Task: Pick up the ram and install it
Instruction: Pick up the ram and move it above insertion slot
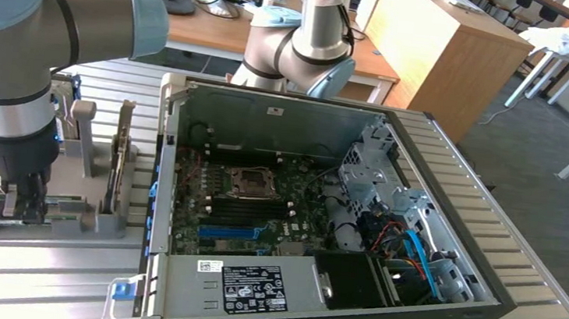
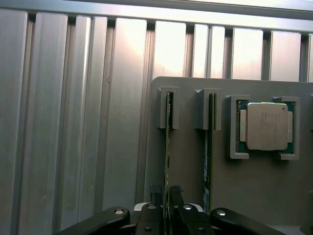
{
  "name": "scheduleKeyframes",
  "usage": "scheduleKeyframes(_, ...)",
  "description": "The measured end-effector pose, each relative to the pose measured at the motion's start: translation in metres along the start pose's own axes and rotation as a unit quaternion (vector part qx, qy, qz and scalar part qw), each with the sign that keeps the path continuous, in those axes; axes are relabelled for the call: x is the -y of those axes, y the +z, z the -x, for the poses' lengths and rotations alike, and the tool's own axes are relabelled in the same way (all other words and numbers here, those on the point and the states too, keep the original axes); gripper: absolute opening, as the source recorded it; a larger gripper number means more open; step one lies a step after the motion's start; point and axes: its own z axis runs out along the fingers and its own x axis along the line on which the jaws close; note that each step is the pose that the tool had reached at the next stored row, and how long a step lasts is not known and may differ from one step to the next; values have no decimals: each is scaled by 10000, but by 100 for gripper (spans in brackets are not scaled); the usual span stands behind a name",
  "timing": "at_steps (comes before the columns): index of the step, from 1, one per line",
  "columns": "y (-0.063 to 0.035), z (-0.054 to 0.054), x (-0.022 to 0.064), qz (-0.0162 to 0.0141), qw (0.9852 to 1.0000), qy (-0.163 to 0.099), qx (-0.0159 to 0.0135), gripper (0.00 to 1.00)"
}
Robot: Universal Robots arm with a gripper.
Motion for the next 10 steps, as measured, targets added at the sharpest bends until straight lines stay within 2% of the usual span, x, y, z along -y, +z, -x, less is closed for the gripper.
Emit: scheduleKeyframes(10,0,0,0,0,10000,0,0,20)
